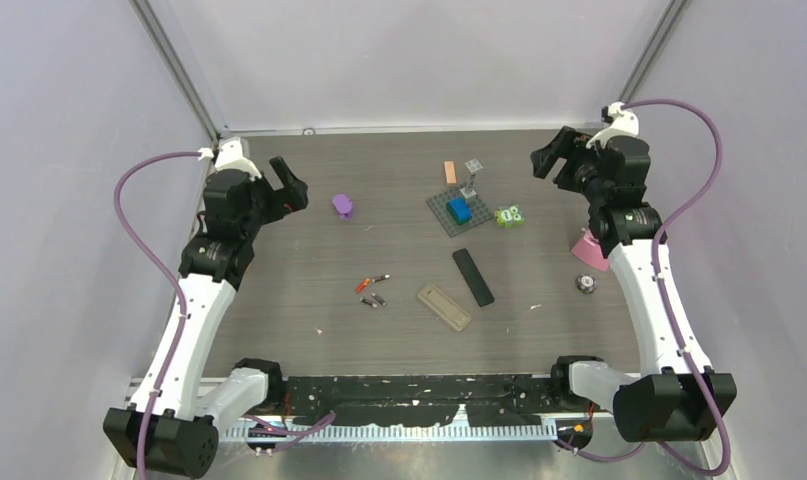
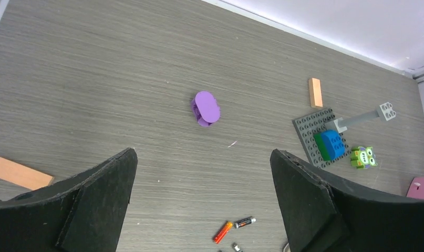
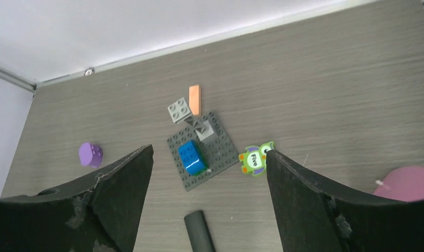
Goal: Load the batteries into the remote control
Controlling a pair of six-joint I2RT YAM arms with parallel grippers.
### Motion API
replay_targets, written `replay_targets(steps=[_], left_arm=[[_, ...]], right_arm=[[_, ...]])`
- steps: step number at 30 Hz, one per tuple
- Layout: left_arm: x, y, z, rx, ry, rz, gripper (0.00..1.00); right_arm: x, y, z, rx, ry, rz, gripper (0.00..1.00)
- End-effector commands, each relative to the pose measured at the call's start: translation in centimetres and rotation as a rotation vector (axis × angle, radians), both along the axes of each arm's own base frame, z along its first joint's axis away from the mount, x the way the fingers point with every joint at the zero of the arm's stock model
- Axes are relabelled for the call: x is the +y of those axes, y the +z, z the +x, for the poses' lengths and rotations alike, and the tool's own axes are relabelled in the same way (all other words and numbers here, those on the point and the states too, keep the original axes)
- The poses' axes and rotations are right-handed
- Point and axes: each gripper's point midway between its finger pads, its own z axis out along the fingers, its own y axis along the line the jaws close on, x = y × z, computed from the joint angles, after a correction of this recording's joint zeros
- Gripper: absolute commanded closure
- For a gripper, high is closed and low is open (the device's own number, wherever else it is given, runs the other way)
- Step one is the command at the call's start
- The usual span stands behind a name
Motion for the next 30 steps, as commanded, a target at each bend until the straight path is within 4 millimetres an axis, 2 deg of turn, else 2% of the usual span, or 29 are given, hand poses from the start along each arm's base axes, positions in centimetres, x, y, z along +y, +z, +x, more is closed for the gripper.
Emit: replay_targets(steps=[1, 4, 6, 10, 19, 22, 23, 24, 26, 27, 30], left_arm=[[0.2, 1.3, 0.2, -0.041, 0.007, -0.022, 0.01], [-0.6, 1.4, 0.2, -0.051, -0.046, -0.033, 0.00], [-1.8, 1.4, -0.1, -0.051, -0.114, -0.047, 0.00], [-2.7, 0.9, -0.4, -0.049, -0.165, -0.066, 0.00], [-4.6, -1.2, -1.6, -0.034, -0.274, -0.107, 0.00], [-4.7, -1.9, -1.7, -0.015, -0.273, -0.121, 0.00], [-4.8, -2.0, -1.7, -0.014, -0.277, -0.121, 0.00], [-4.8, -1.9, -1.7, -0.014, -0.277, -0.122, 0.00], [-4.7, -1.8, -1.6, -0.015, -0.278, -0.116, 0.00], [-4.7, -1.7, -1.5, -0.014, -0.277, -0.116, 0.00], [-4.8, -1.5, -1.3, -0.013, -0.276, -0.116, 0.00]], right_arm=[[3.0, 0.6, -0.9, -0.022, 0.120, 0.042, 0.16], [4.7, -0.7, -1.5, 0.006, 0.160, 0.041, 0.17], [6.8, -1.6, -2.3, 0.009, 0.214, 0.033, 0.17], [9.5, -4.5, -3.7, 0.049, 0.266, 0.016, 0.17], [13.6, -11.3, -6.8, 0.173, 0.404, -0.125, 0.16], [16.7, -13.6, -9.2, 0.198, 0.592, -0.248, 0.12], [17.9, -15.0, -10.4, 0.236, 0.653, -0.289, 0.11], [18.4, -15.6, -10.9, 0.246, 0.697, -0.334, 0.08], [19.7, -18.8, -13.1, 0.343, 0.807, -0.411, 0.06], [20.7, -19.4, -14.3, 0.358, 0.862, -0.430, 0.05], [21.4, -22.7, -16.2, 0.469, 0.923, -0.493, 0.05]])
